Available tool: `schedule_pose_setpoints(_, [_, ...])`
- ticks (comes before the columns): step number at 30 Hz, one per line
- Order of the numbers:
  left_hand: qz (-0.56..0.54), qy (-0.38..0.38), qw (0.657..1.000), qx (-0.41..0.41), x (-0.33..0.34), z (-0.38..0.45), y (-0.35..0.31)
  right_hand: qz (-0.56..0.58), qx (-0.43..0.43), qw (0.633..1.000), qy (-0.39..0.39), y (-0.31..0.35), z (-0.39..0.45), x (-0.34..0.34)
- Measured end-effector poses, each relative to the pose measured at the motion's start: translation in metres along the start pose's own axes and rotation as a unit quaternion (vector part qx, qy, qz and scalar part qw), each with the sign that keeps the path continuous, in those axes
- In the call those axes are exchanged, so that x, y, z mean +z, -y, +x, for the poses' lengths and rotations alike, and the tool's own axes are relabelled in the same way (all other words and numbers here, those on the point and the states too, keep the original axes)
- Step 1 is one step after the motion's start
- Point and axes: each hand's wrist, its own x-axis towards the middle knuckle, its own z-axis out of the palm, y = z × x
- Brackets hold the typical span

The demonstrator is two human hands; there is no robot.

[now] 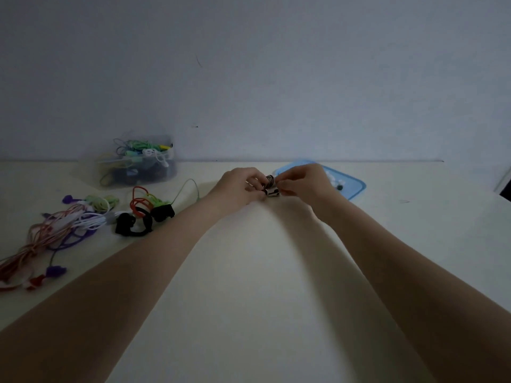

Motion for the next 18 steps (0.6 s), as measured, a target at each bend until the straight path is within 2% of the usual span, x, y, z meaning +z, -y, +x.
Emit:
schedule_pose_setpoints(4, [-0.117,-0.043,0.992,-0.028,0.001,0.005,0.007,0.048,0.006,0.999,0.008,-0.009,0.005,0.012])
schedule_pose_setpoints(11, [-0.224,-0.085,0.97,-0.036,0.006,0.007,0.016,0.137,0.009,0.99,0.021,-0.014,0.021,0.021])
schedule_pose_setpoints(18, [-0.247,-0.091,0.964,-0.049,0.002,0.009,0.02,0.212,0.018,0.976,0.038,-0.012,0.029,0.025])
